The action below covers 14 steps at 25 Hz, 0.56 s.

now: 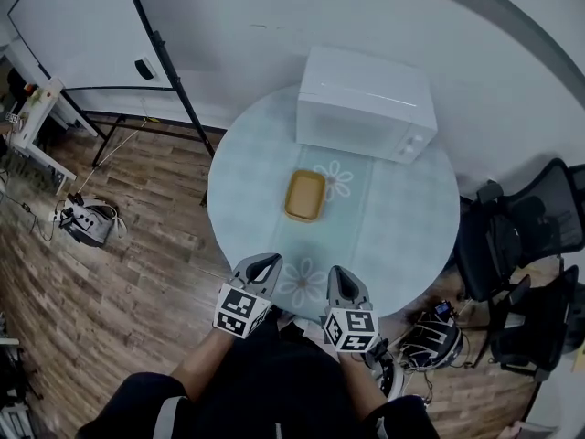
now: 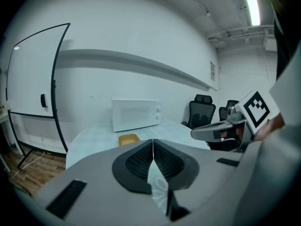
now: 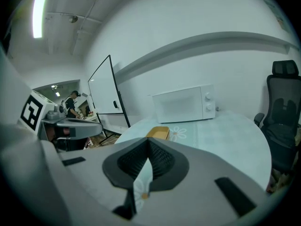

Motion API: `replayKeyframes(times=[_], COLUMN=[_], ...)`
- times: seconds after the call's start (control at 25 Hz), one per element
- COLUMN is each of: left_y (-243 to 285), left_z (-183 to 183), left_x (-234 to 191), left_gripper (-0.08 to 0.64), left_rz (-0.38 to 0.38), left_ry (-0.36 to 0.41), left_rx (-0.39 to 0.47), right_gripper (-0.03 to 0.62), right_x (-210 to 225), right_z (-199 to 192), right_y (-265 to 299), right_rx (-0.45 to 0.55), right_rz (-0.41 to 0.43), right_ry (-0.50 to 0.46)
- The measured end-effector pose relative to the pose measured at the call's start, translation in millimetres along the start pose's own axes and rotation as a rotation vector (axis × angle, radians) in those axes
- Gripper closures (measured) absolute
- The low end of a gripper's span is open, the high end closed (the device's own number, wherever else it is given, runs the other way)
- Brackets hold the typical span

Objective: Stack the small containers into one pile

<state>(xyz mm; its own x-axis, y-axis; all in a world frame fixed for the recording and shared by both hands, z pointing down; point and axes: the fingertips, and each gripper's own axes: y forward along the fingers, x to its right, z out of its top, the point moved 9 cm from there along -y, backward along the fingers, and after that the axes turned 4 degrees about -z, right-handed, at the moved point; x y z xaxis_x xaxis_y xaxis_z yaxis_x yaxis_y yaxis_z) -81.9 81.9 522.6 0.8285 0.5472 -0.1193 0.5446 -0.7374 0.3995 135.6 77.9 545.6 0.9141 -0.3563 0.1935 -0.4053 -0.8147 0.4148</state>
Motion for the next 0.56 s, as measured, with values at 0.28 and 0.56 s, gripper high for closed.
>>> replayKeyframes(times=[0.28,0.56], left_y=[-7,-9], left_z=[-10,-11], left_x=[15,27], left_gripper=[0.546,0.545], left_rz=[0.004,-0.002], left_ry=[-0.006,-0.005], left_rx=[0.006,0.012], right_gripper=[0.569,0.569], right_x=[-4,-6], right_z=[-2,-1], right_y=[-15,-25], right_rx=[0.014,0.014], right_rz=[0.020,0.036], right_ry=[-0.013,-0.052])
